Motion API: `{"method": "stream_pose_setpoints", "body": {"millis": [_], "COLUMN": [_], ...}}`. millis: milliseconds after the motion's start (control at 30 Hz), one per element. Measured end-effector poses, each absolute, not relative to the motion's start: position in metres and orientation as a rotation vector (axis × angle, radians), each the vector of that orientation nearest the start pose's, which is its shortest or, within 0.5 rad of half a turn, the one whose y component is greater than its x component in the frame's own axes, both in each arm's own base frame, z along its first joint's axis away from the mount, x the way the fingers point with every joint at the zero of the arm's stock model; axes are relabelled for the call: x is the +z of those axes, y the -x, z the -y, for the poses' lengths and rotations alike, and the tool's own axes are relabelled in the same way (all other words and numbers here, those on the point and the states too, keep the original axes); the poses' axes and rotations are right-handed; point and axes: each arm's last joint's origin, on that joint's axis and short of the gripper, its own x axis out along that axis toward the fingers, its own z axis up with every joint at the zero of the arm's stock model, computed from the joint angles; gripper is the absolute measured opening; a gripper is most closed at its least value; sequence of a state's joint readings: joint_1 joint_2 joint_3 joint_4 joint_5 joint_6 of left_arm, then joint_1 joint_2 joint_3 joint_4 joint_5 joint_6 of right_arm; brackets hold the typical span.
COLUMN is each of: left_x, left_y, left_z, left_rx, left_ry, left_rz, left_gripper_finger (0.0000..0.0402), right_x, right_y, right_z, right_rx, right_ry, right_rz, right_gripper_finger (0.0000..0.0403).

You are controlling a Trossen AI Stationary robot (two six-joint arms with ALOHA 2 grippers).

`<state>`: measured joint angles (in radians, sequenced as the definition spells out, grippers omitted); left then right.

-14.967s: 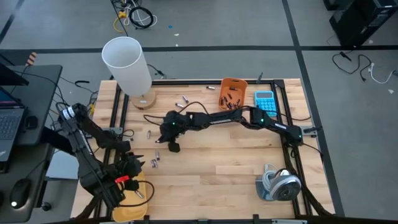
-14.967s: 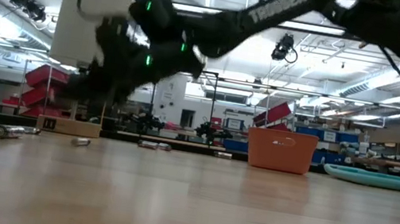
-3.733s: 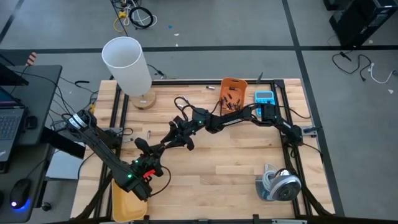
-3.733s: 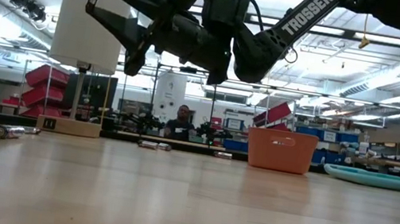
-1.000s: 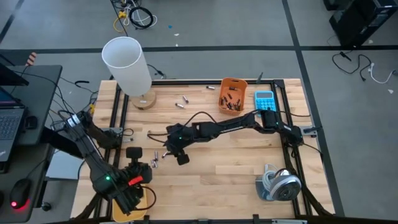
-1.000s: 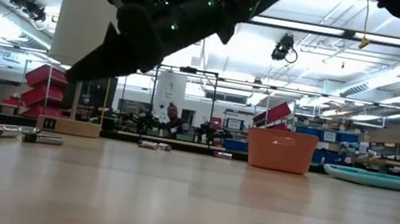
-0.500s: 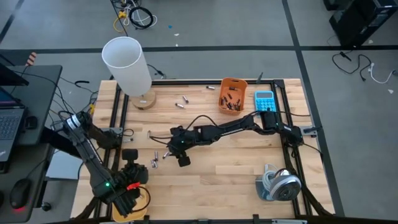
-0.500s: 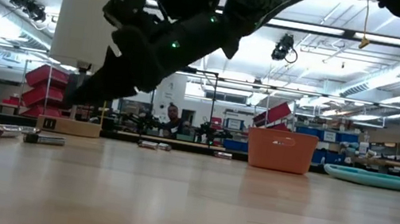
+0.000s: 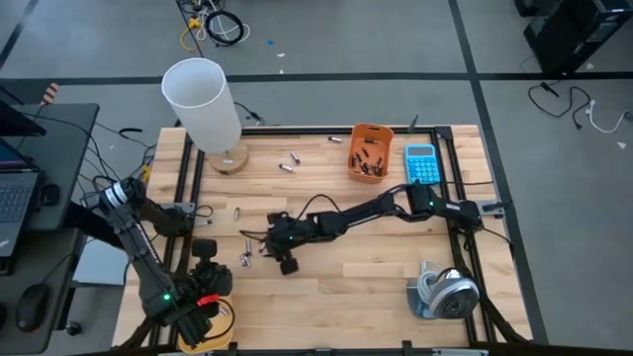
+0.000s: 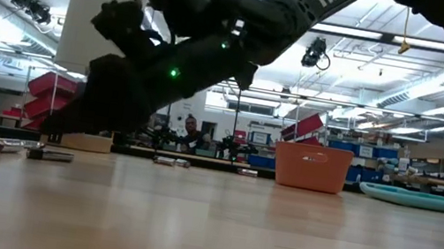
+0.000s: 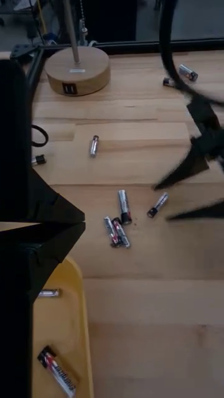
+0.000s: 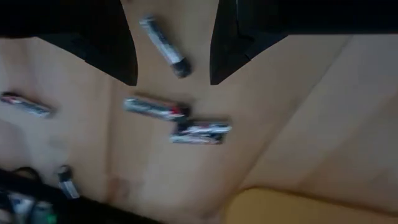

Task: Sort batteries
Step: Put the silver battery into the yellow bin

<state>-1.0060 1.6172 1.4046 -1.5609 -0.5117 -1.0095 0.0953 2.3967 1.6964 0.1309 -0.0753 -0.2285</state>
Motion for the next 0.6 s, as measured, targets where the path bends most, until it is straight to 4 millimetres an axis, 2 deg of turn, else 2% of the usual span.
{"method": "stream_pose_setpoints", "body": {"millis": [100,267,500,600], "left_x": [0.282,0.283,0.283,0.283], "left_y": [-0.151,-0.15,-0.151,-0.151], "left_z": [0.218,0.219,0.219,0.22], "left_rx": [0.297,0.299,0.307,0.317], "left_ry": [-0.37,-0.389,-0.392,-0.367], "left_rz": [-1.209,-1.178,-1.153,-1.145], "left_gripper_finger": [0.0005,0.0005,0.0005,0.0005], "right_x": [0.119,0.095,0.081,0.081], "right_y": [-0.52,-0.521,-0.522,-0.522], "right_z": [-0.045,-0.037,-0.029,-0.025], "right_rx": [0.222,0.251,0.274,0.284], "right_ry": [0.198,0.172,0.1,0.088], "right_rz": [-0.545,-0.593,-0.619,-0.623], "right_gripper_finger": [0.0185,0.0185,0.0184,0.0171]}}
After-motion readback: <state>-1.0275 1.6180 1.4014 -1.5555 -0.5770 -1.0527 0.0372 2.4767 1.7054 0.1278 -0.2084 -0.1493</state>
